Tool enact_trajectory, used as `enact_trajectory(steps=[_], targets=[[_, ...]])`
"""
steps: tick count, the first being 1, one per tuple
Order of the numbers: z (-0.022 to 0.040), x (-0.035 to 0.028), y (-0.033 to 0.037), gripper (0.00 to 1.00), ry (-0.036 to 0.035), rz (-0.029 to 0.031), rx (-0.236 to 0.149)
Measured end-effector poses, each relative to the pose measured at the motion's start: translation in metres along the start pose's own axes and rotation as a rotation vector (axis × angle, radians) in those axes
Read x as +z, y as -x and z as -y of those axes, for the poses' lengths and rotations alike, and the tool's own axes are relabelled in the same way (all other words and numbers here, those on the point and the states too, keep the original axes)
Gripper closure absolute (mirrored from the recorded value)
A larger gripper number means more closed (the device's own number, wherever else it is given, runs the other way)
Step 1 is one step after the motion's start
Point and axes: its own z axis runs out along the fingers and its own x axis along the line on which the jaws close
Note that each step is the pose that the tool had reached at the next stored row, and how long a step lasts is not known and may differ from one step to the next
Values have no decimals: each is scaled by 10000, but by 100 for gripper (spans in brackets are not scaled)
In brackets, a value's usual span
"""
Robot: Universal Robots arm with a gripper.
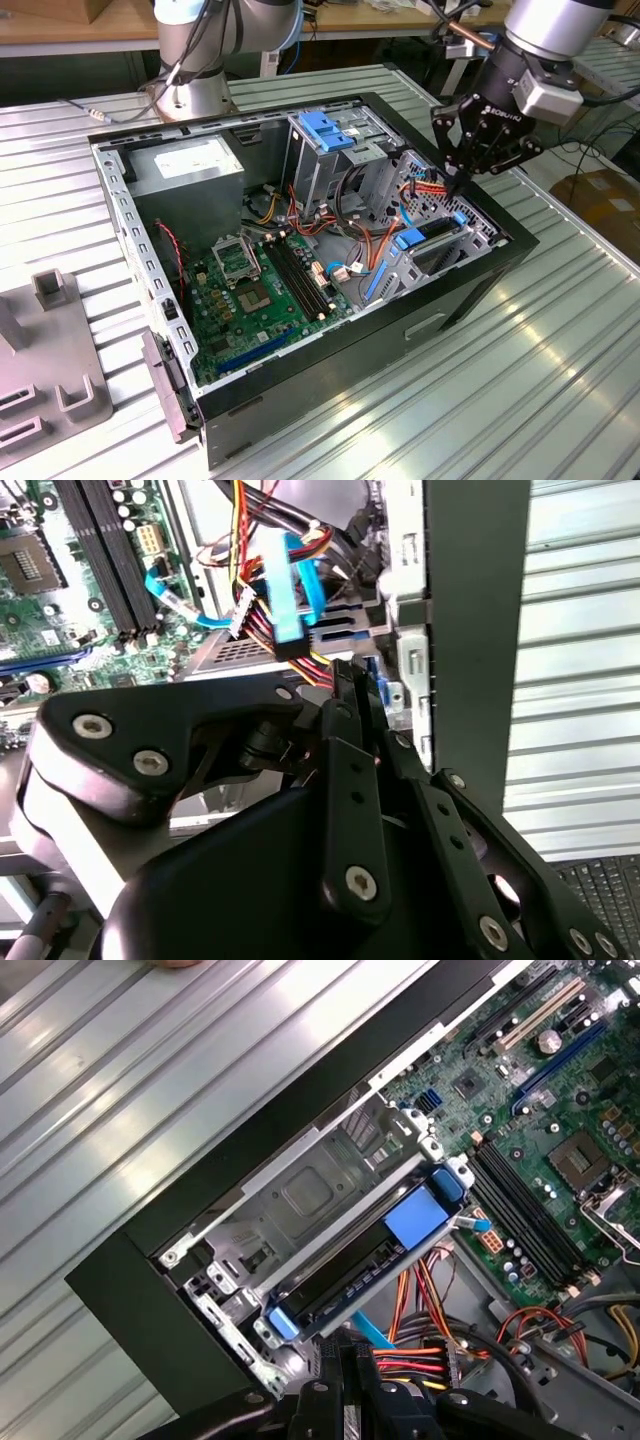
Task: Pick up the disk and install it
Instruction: 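Insert the first disk wire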
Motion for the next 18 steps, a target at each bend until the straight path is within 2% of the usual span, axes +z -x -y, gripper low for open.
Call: enact_trajectory(steps=[4, 18], targets=[[47, 4, -54, 84, 20, -16, 23], [48, 31, -56, 84, 30, 43, 2627]])
